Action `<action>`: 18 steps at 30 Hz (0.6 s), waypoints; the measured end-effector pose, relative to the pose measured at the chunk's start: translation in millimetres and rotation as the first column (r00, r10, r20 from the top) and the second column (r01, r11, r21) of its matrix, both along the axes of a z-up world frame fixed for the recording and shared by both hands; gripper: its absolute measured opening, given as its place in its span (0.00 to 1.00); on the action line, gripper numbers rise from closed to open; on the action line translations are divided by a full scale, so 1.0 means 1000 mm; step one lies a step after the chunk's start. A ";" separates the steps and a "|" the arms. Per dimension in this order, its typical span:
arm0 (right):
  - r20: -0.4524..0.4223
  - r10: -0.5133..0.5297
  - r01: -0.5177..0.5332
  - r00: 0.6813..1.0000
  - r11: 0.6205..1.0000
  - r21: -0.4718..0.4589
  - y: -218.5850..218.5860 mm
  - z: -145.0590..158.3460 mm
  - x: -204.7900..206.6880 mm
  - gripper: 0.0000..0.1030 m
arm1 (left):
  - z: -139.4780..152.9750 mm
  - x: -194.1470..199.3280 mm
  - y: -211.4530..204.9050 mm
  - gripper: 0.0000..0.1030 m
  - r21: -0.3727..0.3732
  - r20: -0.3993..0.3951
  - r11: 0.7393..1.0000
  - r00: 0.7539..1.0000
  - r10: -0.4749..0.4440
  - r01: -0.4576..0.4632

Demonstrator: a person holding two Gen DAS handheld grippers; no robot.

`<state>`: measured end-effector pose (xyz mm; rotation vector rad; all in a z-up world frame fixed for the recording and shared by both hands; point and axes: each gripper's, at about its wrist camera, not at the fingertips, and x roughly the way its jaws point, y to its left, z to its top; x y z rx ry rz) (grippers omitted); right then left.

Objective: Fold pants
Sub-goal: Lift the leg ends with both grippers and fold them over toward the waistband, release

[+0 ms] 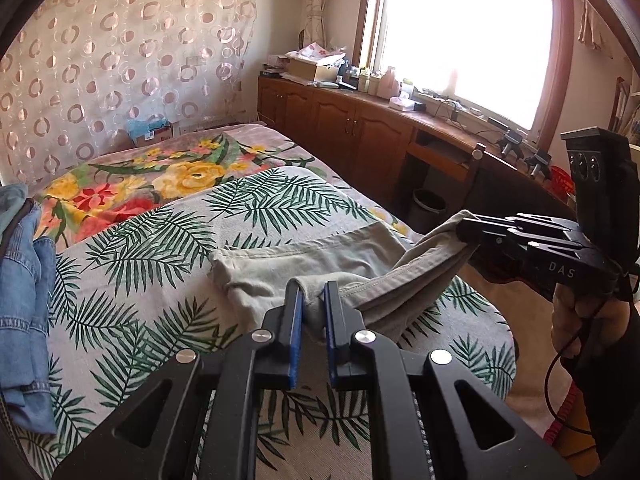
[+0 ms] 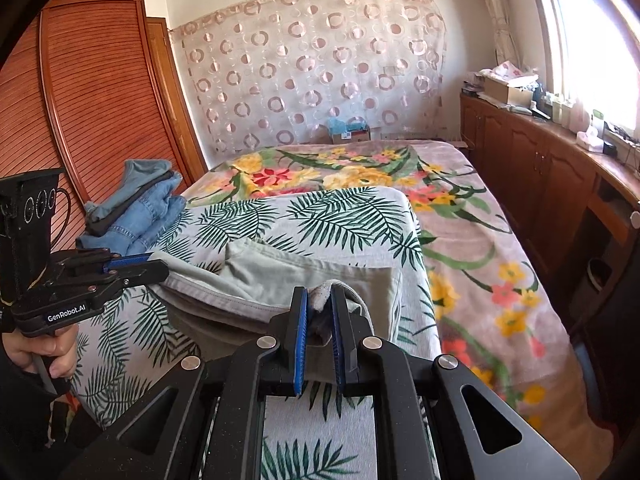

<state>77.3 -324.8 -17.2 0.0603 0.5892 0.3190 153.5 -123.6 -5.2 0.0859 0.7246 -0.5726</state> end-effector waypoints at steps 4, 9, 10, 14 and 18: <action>-0.026 -0.018 0.018 0.999 1.000 -0.011 0.002 -0.008 0.019 0.11 | -0.011 0.018 -0.004 0.11 0.018 -0.027 1.000 1.000 0.014 -0.014; -0.065 -0.026 0.025 0.998 0.999 -0.021 0.006 -0.020 0.038 0.11 | -0.024 0.032 -0.008 0.11 0.043 -0.053 0.999 0.998 0.034 -0.032; -0.069 -0.029 0.027 0.997 0.999 -0.021 0.007 -0.018 0.043 0.11 | -0.025 0.034 -0.009 0.11 0.046 -0.056 0.998 0.998 0.036 -0.034; -0.069 -0.038 0.037 0.997 0.999 -0.017 0.007 -0.014 0.053 0.11 | -0.024 0.043 -0.012 0.11 0.057 -0.053 0.997 0.998 0.046 -0.043; -0.066 -0.043 0.041 0.997 0.999 -0.018 0.008 -0.012 0.059 0.11 | -0.024 0.049 -0.013 0.11 0.065 -0.055 0.996 0.997 0.058 -0.054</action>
